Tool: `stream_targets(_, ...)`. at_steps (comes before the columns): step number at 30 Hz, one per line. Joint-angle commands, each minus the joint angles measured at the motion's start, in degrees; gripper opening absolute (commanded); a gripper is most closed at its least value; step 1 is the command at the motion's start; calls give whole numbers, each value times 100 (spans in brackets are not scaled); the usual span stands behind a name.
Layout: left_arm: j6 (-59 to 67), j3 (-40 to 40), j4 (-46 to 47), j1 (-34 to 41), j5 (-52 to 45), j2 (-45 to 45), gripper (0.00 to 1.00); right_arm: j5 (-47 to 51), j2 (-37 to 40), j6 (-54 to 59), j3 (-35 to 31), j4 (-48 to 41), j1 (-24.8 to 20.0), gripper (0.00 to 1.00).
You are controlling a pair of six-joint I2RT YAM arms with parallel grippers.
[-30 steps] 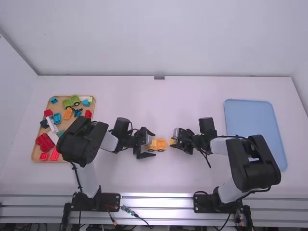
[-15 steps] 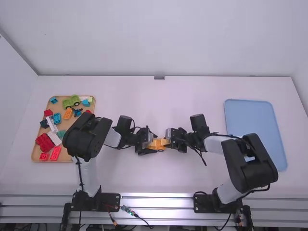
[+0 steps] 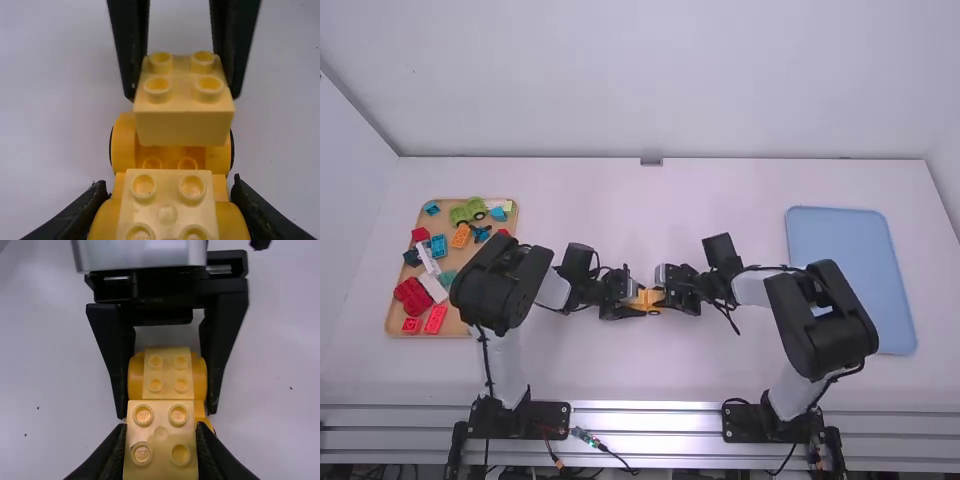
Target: Assemble lego blocks to make yellow taxi
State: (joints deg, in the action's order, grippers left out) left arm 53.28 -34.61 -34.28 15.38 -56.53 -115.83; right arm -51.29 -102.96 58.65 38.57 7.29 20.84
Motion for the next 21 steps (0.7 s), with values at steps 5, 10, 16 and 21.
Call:
stream_targets(5,13,50,83,48,197,-22,46,446,-81,-79,111,-9,267,18)
stream_targets(10,13,50,96,48,138,-22,48,636,-81,-157,111,61,319,16)
stream_targets(16,66,55,186,48,70,-22,47,817,-234,-378,125,304,323,17)
stream_targets(21,356,39,365,48,68,-22,46,822,-396,-402,142,328,315,17)
